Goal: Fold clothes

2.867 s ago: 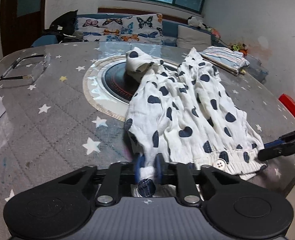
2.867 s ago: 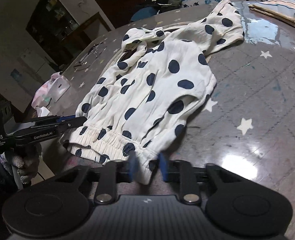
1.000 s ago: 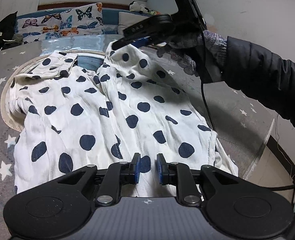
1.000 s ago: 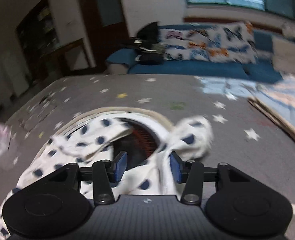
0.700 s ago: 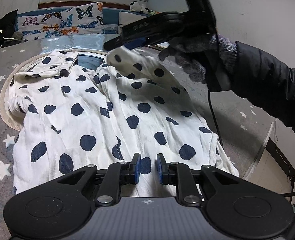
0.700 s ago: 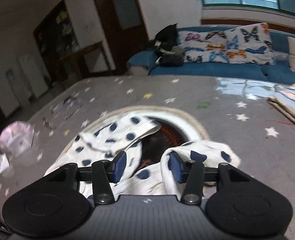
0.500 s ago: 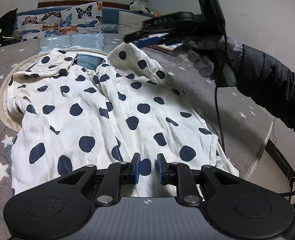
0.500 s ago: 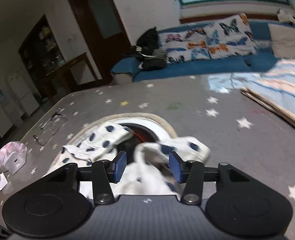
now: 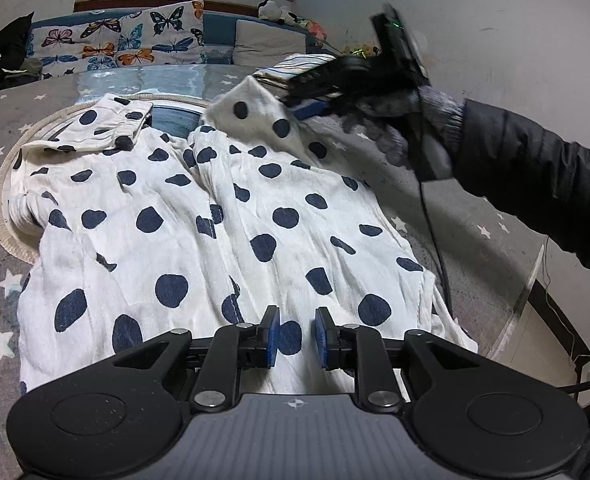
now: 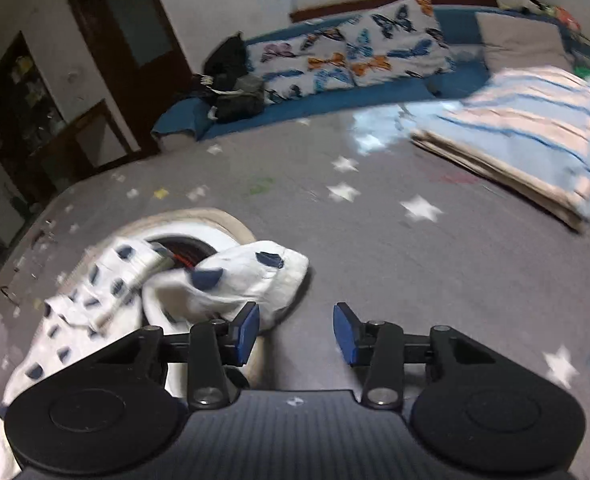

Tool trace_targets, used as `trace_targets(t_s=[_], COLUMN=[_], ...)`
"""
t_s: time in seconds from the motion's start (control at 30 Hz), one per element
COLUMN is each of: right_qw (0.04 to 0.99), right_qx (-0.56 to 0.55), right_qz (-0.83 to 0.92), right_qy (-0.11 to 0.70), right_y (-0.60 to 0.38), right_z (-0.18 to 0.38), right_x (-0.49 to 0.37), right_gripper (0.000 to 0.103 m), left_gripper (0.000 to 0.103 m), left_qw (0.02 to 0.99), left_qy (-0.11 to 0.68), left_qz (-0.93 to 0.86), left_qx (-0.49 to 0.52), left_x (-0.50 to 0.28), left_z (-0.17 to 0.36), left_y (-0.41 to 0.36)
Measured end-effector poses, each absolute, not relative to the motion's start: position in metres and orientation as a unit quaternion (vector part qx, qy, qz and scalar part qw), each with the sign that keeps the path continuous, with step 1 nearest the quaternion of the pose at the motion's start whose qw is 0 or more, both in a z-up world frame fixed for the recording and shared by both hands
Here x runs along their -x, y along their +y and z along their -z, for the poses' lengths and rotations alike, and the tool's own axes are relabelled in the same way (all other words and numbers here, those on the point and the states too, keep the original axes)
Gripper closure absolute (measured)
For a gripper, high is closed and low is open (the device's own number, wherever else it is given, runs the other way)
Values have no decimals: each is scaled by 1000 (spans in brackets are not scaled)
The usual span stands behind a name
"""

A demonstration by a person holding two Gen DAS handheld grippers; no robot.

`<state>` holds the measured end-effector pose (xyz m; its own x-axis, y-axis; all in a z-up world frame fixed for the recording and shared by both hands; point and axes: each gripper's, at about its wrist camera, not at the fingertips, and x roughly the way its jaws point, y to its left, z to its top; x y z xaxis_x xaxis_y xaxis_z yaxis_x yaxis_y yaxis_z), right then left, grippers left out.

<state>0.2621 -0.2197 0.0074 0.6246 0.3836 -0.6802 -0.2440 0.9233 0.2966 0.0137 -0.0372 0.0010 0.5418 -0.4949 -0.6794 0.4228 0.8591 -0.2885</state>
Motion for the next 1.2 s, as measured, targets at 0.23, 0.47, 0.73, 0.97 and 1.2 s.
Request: trace_targets(t_s=[0.23,0.47,0.73,0.97,1.2], right_qw=[883,857,867,876,862], right_qx=[-80,-18,-15,-70,-92], right_qz=[-260,-354,-339,-274,-278], right_qy=[383,374,365,391,413], right_y=[-161,-107,-123,-153,-145], right_z=[-24,-18,-35,-11,12], right_x=[-288,-246,-227,-267,-284], right_gripper=[61,61,59,59,59], left_gripper=[80,80,79,75,75], left_qw=[876,875,875,875,873], left_qy=[402,400,397,395,396], left_qz=[262,266,270,273,275], left_qx=[53,58,62,64,67], left_x=[-13,-12,-15,-15,-14], left_z=[-1,-1,0,1,0], left_y=[-37,-34,-30,-30,-28])
